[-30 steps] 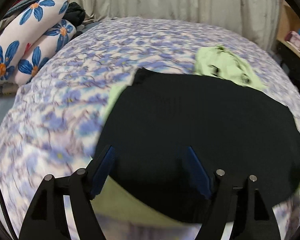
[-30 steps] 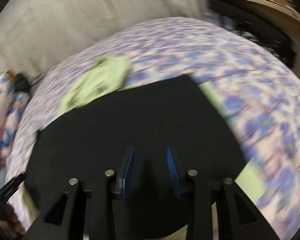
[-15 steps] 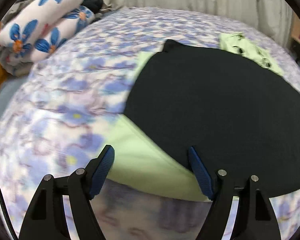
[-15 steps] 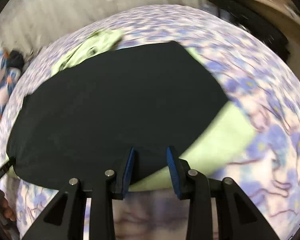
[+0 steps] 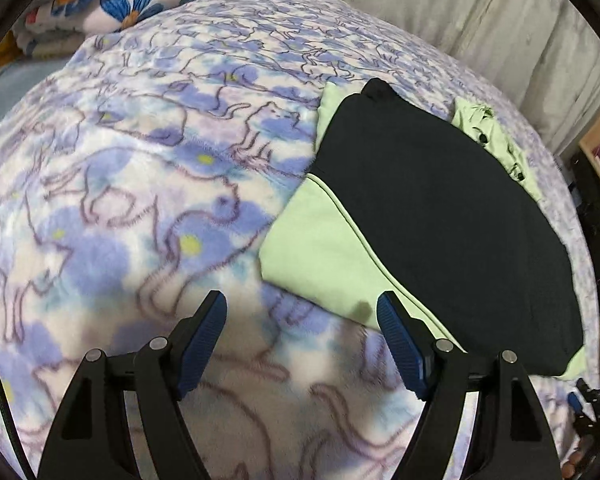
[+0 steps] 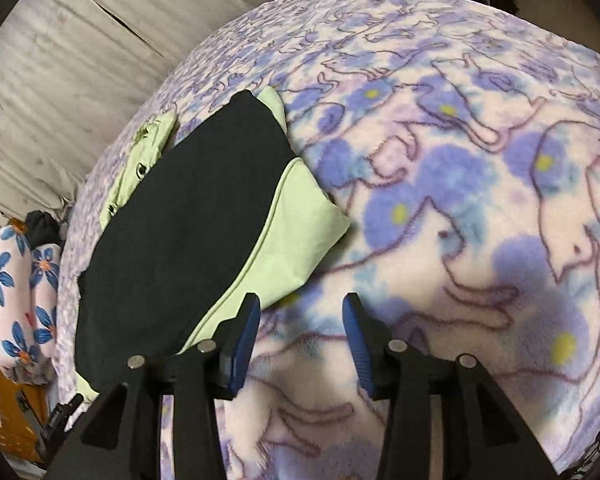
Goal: Fold large clothes
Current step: 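Tuck the green edge under the bundle with the right gripper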
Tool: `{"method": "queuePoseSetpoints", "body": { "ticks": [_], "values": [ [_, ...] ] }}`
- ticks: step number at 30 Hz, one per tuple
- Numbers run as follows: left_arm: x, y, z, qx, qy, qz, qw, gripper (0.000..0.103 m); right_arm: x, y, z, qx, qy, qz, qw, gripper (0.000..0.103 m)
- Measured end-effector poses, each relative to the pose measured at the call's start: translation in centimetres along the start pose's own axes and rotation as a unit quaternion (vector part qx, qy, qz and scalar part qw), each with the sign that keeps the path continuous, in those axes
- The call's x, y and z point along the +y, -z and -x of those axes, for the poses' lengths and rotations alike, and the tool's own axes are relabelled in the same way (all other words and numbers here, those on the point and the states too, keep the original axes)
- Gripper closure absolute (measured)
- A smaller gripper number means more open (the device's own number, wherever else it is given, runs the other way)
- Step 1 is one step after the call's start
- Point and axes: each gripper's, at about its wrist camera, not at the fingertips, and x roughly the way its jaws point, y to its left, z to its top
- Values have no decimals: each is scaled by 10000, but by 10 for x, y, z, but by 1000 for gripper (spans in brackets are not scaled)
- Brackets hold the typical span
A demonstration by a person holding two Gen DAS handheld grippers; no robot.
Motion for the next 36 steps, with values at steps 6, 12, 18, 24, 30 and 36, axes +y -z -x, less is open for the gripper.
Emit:
{"method": "queuePoseSetpoints", "body": {
  "ticks": [6,12,18,24,30,36],
  "values": [
    [-4,11,-7,283,336,121,9990,22,5,-1,-15,211,-368,-71,9991,41],
    [-14,4,-24,225,414,220,9986,11,18,-8,-38,252,-400,-24,9989,39],
    [-26,-18,-50,25,327,218,9992,10,32,-24,-60,99,-528,-40,9985,40],
    [-20,-34,-50,-479,548,815,9940,88,43,-33,-65,-64,-380,125,9992,86],
    [-29,-27,-23,-857,395,917,9913,93,60,-23,-35,-560,-283,576,9964,96],
    [-30,-16,24,-1026,389,723,9913,94,62,-15,-4,-647,-324,672,9951,97]
  ]
}}
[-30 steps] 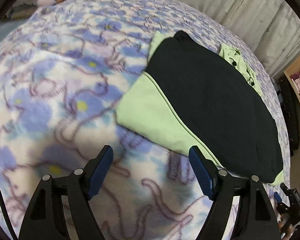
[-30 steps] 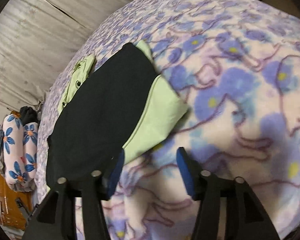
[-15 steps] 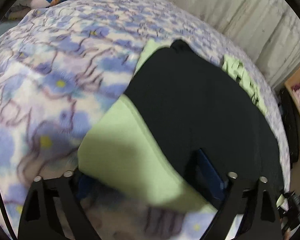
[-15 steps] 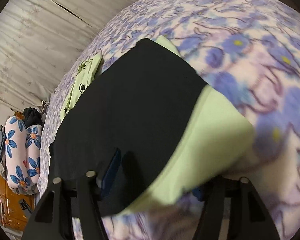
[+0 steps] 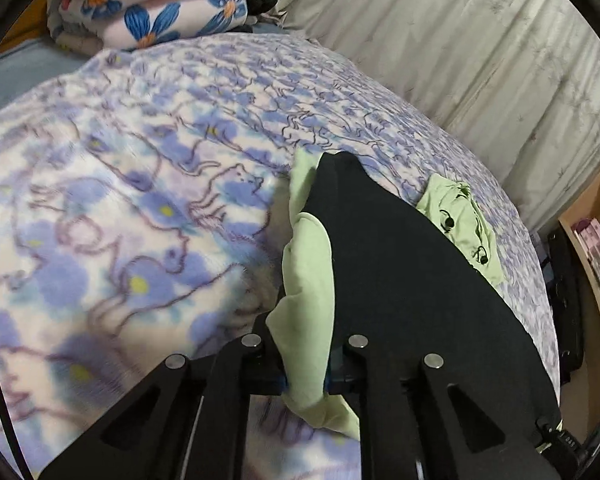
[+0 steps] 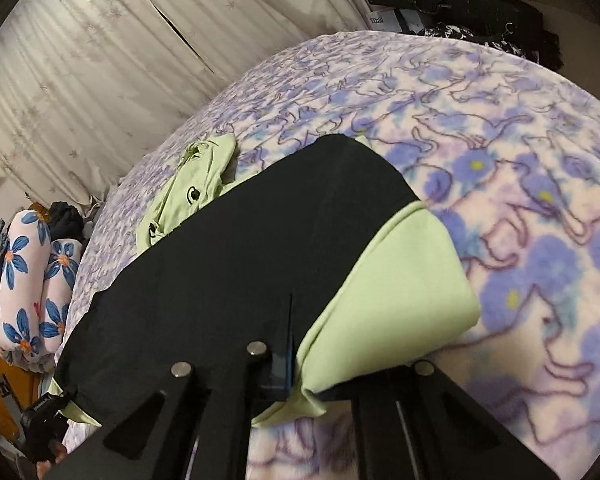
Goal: Fold large clothes
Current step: 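Tuck the green edge under the bundle with the right gripper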
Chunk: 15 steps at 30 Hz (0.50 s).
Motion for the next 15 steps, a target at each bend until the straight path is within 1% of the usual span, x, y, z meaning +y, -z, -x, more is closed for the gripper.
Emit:
{"method": "queuePoseSetpoints", "body": {
  "ticks": [4,8,11,14,15],
  "values": [
    [11,5,29,176,-16,37,9998,94,-3,7,20,115,-17,5,9999,97],
    [23,13,49,316,-104,-95,9994,94,-4,17,40,188,3,147,9997,97],
    [29,22,41,475,-232,-289,9982,93,-8,26,36,326,92,244,9991,97],
    [34,34,18,757,-509,-473,9947,92,-17,31,18,564,249,240,9978,96],
    [34,38,10,827,-656,-623,9925,89,-19,31,13,634,324,245,9972,93]
  ]
}}
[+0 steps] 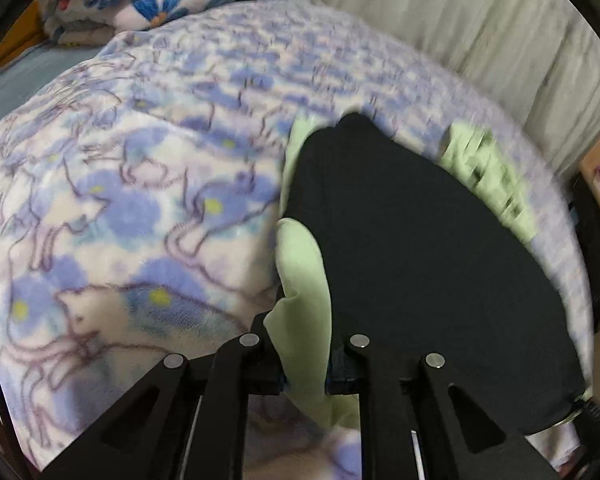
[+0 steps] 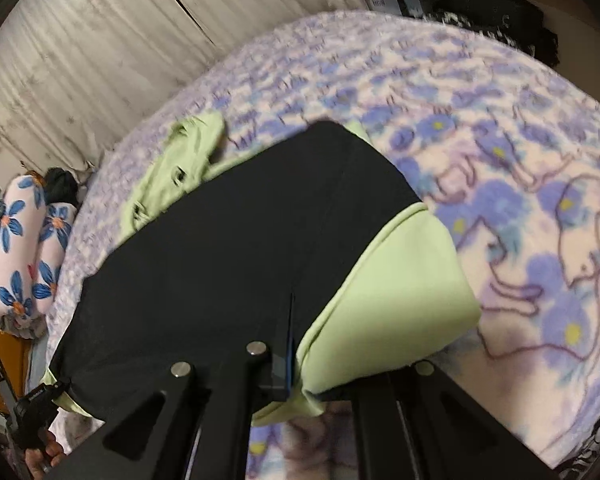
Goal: Fold large clothes
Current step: 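Tuck the green edge under the bundle with the right gripper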
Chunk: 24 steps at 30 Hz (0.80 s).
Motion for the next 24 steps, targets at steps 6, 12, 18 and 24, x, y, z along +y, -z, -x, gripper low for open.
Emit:
{"method": "queuePoseSetpoints", "body": {
  "ticks": [6,12,18,24],
  "values": [
    [-11,7,-4,-112,-787,-739,9941,45,-19,4,-1,320,159,-277,9990,67],
    [0,10,21,-342,-1002,-766,9914,38,-5,19,28,226,617,198,9976,66],
    [-11,5,66,-1014,-1159,-916,9838,38,16,22,68,-365,1121,432,9921,66],
    [-48,-13,80,-1166,-507,-1277,9836,38,56,3,72,-653,725,908,9911,66]
  ]
}}
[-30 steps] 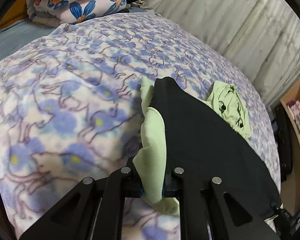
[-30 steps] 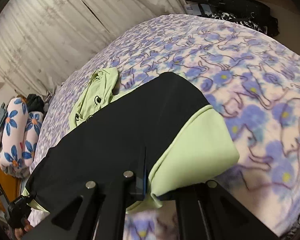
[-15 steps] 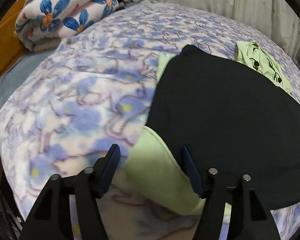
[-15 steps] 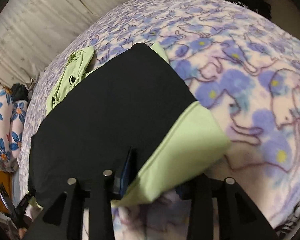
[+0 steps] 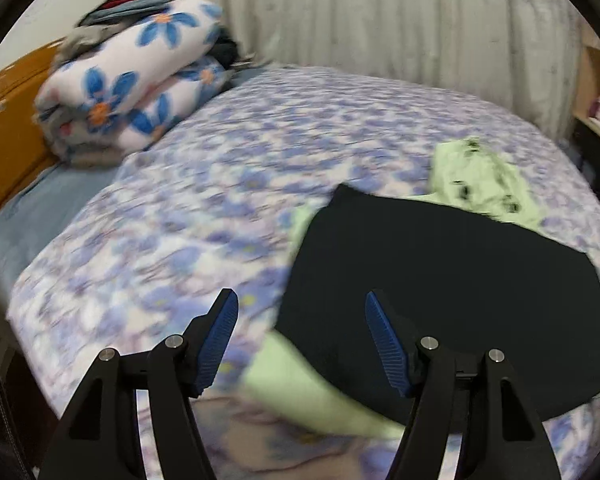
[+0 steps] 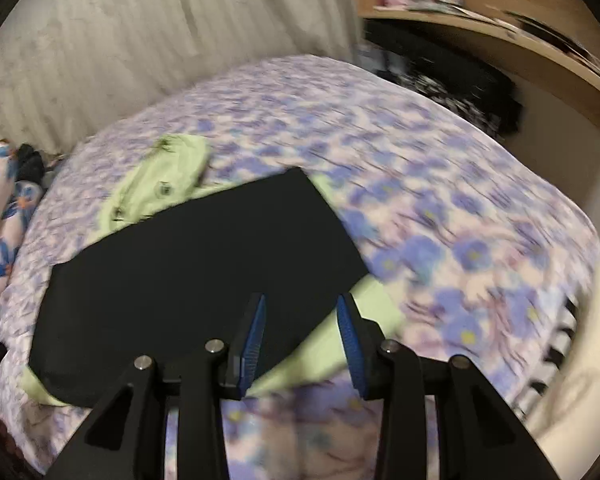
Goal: Fold large clothes
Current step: 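Tuck the green edge under the bundle with the right gripper, then grasp the green hood with both grippers and lift it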
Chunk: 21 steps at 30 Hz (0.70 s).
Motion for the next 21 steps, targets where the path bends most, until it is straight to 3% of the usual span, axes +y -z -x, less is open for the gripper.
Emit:
{"method": "queuePoseSetpoints", "body": {
  "ticks": [4,9,12,21],
  "values": [
    [-37,-8,-26,390,637,-355,9966,38,36,-8,-45,590,-651,414,9953,66],
    [-84,-1,-79,1230,1250,-672,9822,38,75,-10,-113,1260,-908,808,9845,66],
    [-100,6,-110,1569,1247,-742,9769,38,88,-11,-140,1383,-803,935,9827,66],
    [-110,-17,-156,1503,970,-678,9815,38,115,-39,-182,1419,-570,1249,9803,66]
  ]
}}
